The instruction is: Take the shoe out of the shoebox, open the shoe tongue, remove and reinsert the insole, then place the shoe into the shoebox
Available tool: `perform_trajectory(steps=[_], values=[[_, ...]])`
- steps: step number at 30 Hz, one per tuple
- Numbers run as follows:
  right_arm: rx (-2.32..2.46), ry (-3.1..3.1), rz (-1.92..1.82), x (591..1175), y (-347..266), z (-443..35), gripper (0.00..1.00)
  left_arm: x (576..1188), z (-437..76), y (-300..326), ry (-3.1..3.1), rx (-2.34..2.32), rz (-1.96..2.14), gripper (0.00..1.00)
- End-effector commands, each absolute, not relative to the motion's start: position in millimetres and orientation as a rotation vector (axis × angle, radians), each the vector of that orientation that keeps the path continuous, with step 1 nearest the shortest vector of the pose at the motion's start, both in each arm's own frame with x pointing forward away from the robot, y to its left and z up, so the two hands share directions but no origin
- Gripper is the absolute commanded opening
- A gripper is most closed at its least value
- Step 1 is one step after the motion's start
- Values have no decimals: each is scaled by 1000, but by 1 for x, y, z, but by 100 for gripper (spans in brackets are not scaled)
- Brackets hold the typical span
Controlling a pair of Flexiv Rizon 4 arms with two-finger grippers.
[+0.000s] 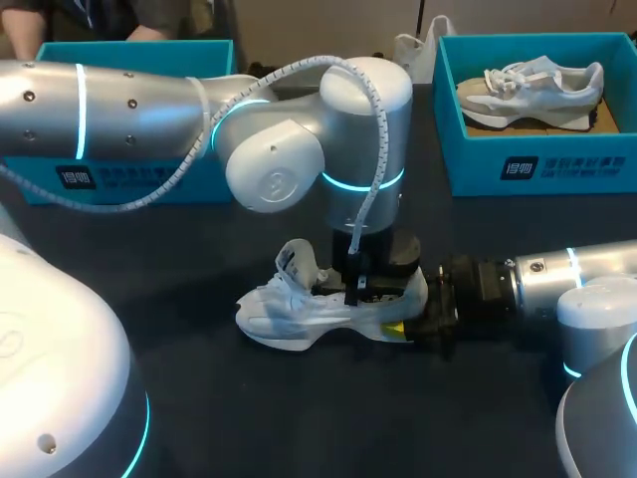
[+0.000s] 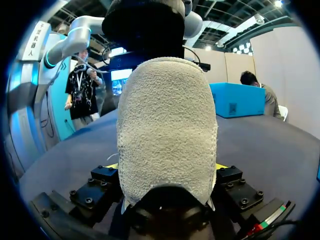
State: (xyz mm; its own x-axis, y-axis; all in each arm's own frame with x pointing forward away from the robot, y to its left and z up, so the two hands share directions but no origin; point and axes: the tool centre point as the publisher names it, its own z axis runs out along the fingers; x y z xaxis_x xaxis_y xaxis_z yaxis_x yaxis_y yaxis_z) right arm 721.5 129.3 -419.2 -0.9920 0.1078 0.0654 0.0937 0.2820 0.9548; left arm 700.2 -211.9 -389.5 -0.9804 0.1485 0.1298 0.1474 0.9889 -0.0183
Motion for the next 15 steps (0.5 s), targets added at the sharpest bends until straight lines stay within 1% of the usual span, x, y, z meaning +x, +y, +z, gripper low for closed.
perform_trajectory(steps=[1, 4, 5, 6, 7, 9, 11, 15], values=[[199, 2511, 1860, 722, 130, -419, 0, 700, -391, -201, -2980, -224, 31, 0], [199, 2511, 1860, 722, 130, -419, 0, 699, -394, -197, -2958, -221, 33, 0], [199, 2511, 1860, 722, 130, -419, 0, 699, -395, -196, -2959, -219, 32, 4], [199, 2511, 1860, 722, 130, -419, 0, 698, -395, -196, -2957, -217, 34, 19], [199, 2511, 1860, 722, 130, -419, 0, 698, -396, -195, -2958, -210, 39, 30], [199, 2511, 1860, 722, 130, -419, 0, 697, -396, -195, -2959, -205, 46, 33], [199, 2511, 1860, 722, 130, -419, 0, 697, -397, -194, -2958, -194, 56, 41], [199, 2511, 1860, 722, 130, -419, 0, 695, -401, -194, -2970, -185, 57, 44]])
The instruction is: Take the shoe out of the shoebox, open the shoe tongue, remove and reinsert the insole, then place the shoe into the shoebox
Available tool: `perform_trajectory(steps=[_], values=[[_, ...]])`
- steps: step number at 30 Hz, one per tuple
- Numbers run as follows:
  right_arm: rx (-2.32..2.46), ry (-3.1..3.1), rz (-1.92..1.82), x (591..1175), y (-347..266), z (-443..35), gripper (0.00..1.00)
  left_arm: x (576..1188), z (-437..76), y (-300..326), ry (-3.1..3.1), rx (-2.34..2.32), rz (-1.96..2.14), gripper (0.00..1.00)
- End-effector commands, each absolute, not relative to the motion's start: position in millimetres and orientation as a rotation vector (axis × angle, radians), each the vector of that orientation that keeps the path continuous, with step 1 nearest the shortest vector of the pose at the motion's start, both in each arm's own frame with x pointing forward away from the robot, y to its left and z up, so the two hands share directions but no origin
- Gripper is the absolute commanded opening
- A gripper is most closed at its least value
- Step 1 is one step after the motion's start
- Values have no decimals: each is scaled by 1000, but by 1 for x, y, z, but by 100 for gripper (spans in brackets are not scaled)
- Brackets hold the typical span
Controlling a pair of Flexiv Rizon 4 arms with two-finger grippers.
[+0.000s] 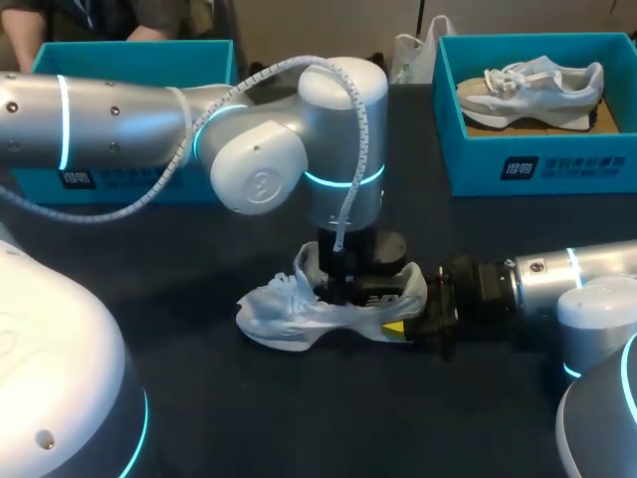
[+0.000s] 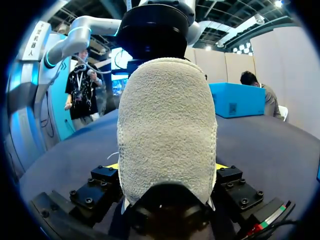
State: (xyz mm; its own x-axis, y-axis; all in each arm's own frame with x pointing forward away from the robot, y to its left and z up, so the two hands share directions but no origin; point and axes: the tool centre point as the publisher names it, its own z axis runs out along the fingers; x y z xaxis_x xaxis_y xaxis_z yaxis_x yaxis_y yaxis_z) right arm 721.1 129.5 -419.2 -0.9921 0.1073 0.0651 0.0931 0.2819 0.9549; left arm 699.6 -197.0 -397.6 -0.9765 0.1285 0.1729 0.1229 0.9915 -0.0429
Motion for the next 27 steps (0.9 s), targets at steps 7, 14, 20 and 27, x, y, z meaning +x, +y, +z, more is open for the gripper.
perform_trajectory(steps=[7, 14, 20, 27], values=[[199, 2511, 1860, 722, 130, -419, 0, 695, -416, -198, -3037, -196, 62, 45], [199, 2511, 1860, 722, 130, -419, 0, 701, -430, -202, -3118, -165, 36, 42], [199, 2511, 1860, 722, 130, -419, 0, 714, -432, -201, -3190, -113, -1, 40], [199, 2511, 1860, 722, 130, -419, 0, 727, -426, -198, -3170, -58, 11, 34]])
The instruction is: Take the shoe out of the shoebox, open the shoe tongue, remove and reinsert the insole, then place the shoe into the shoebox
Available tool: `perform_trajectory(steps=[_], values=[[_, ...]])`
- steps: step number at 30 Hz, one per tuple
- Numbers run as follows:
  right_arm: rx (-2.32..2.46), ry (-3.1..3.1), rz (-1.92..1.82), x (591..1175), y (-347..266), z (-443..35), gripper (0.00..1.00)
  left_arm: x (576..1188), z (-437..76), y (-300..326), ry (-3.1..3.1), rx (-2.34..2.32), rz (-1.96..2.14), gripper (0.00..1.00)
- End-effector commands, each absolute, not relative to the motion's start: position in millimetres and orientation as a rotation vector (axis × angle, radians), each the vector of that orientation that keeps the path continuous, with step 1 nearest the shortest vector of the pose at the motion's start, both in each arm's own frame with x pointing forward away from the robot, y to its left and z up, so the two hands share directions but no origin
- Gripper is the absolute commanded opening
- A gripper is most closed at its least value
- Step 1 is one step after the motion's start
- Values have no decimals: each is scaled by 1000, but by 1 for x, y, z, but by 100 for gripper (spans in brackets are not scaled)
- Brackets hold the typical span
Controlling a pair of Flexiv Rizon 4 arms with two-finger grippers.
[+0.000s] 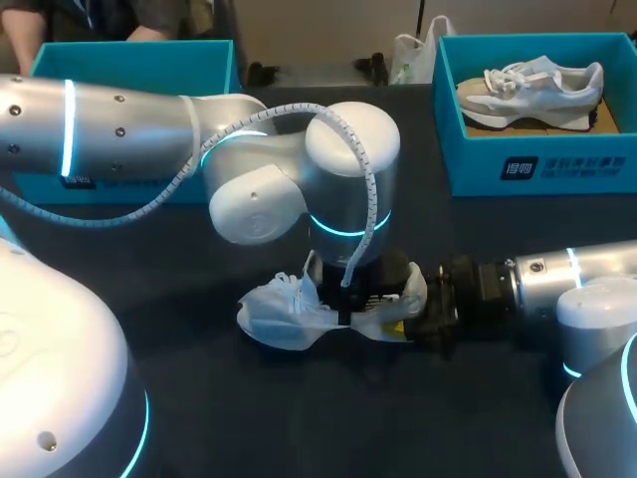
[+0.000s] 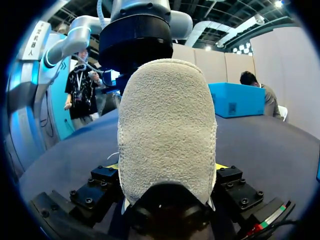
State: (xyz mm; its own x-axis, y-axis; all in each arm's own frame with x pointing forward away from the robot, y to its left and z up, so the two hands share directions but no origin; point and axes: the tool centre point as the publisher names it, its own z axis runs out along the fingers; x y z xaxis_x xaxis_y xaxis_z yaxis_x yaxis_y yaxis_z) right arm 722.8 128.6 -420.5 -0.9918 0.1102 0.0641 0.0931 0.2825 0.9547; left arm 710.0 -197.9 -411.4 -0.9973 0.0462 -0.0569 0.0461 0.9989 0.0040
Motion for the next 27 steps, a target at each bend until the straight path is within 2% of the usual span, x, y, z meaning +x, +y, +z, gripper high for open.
perform_trajectory(steps=[1, 18, 22, 27], values=[[199, 2511, 1860, 722, 130, -419, 0, 728, -425, -198, 3116, 57, -13, 34], [199, 2511, 1860, 722, 130, -419, 0, 725, -428, -203, 3084, 75, 12, 35], [199, 2511, 1860, 722, 130, -419, 0, 731, -438, -205, 3045, 21, 48, 30], [199, 2511, 1860, 722, 130, -419, 0, 744, -434, -201, 3055, -45, 37, 8]])
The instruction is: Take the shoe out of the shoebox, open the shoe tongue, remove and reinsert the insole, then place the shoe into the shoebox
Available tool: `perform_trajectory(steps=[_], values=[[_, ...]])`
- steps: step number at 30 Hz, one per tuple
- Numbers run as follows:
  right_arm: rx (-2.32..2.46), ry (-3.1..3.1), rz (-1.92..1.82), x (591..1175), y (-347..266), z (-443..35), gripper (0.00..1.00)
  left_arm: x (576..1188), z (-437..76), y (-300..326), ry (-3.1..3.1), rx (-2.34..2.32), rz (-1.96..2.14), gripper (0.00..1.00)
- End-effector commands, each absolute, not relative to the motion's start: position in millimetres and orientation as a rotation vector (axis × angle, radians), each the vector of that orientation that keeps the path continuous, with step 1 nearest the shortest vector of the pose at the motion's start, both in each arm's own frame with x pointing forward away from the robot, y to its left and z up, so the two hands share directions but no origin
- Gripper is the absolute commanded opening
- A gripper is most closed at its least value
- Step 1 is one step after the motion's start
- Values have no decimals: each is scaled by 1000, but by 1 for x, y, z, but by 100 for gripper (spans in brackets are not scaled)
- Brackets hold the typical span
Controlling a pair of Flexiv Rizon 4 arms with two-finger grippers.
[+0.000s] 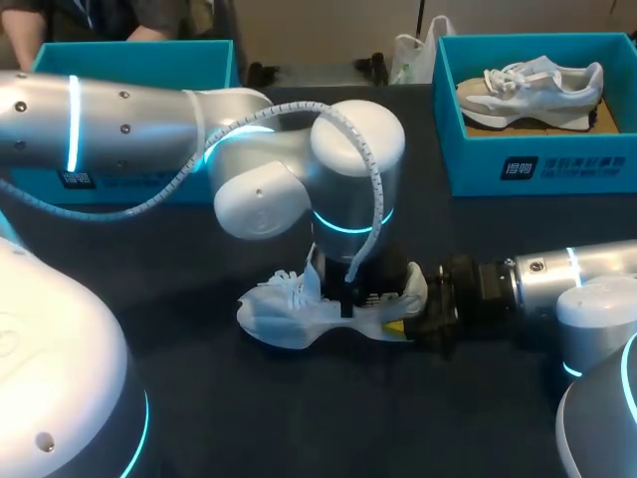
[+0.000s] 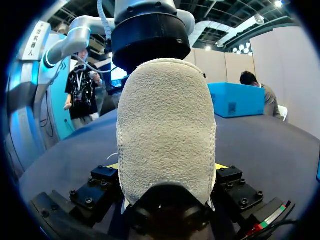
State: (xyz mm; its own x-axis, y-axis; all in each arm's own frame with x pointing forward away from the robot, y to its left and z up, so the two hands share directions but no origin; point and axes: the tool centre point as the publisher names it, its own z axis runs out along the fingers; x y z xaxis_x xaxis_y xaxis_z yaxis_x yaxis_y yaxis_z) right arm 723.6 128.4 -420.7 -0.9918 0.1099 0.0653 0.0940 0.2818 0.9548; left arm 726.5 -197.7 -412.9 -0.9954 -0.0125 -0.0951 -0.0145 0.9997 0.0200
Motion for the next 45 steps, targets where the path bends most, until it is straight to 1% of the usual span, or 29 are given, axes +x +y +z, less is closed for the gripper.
perform_trajectory(steps=[1, 7, 23, 34, 45], values=[[199, 2511, 1860, 722, 130, -419, 0, 746, -432, -200, 3056, -59, 34, 1], [199, 2511, 1860, 722, 130, -419, 0, 749, -417, -194, 3108, -66, -37, 0], [199, 2511, 1860, 722, 130, -419, 0, 723, -373, -181, 3279, 67, -363, 0], [199, 2511, 1860, 722, 130, -419, 0, 713, -355, -188, 3290, 116, -459, 0], [199, 2511, 1860, 722, 130, -419, 0, 720, -347, -209, 3237, 55, -486, 0]])
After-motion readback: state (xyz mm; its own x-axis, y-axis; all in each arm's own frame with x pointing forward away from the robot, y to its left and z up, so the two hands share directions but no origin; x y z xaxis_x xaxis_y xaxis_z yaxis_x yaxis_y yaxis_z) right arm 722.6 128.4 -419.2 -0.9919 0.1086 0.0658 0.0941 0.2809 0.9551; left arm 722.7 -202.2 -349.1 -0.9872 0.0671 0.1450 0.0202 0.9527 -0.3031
